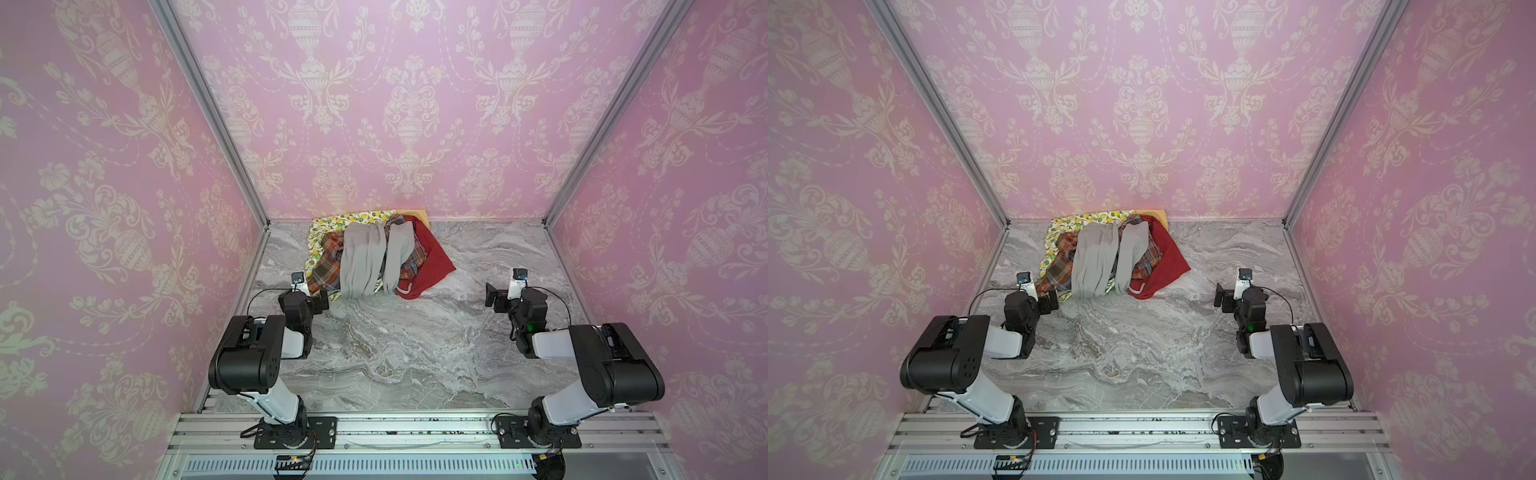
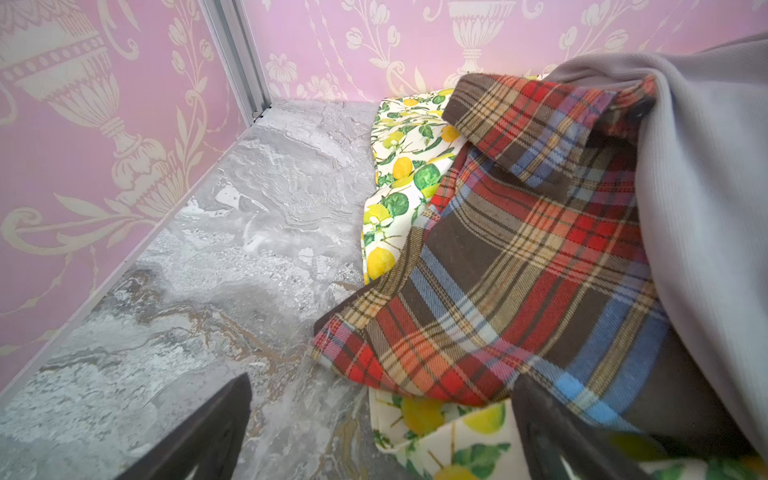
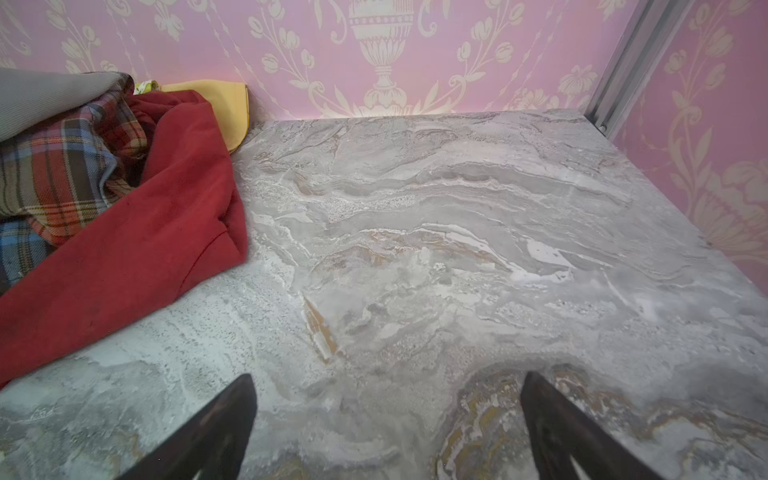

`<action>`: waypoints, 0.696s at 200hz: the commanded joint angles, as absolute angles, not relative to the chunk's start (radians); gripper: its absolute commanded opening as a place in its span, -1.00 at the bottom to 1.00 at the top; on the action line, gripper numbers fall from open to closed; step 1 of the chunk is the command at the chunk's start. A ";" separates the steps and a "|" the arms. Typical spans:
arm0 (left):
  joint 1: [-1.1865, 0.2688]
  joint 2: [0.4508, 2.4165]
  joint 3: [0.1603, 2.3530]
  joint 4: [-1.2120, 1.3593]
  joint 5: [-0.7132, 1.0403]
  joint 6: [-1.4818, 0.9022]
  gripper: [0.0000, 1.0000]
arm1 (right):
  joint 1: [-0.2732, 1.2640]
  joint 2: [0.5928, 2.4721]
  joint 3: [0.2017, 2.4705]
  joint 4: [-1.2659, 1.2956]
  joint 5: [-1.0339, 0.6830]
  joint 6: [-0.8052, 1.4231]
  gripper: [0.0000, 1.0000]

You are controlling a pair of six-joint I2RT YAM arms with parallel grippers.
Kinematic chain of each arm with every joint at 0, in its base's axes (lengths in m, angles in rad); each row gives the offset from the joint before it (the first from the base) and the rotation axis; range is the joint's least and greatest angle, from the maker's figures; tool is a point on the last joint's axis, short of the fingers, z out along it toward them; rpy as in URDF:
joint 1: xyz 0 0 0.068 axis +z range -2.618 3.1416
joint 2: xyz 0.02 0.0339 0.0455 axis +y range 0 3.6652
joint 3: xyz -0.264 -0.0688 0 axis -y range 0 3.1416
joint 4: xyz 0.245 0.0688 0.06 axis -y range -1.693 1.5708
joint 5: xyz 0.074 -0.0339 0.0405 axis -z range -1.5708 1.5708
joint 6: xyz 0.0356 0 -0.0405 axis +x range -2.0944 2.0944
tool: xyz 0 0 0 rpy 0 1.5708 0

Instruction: Pick out a specific cloth from the pile

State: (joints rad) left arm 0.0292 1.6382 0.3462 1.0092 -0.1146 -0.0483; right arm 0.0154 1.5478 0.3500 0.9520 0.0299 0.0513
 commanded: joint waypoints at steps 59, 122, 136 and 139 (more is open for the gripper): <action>0.025 1.635 0.359 1.007 -0.086 -0.017 0.99 | 0.020 1.547 0.359 0.954 0.031 0.041 1.00; 0.033 1.631 0.336 1.042 -0.167 -0.055 0.99 | 0.016 1.547 0.363 0.950 0.023 0.045 1.00; 0.034 1.637 0.331 1.061 -0.167 -0.055 0.99 | 0.016 1.547 0.362 0.950 0.025 0.045 1.00; 0.034 1.637 0.331 1.063 -0.167 -0.055 0.99 | 0.015 1.547 0.362 0.950 0.023 0.044 1.00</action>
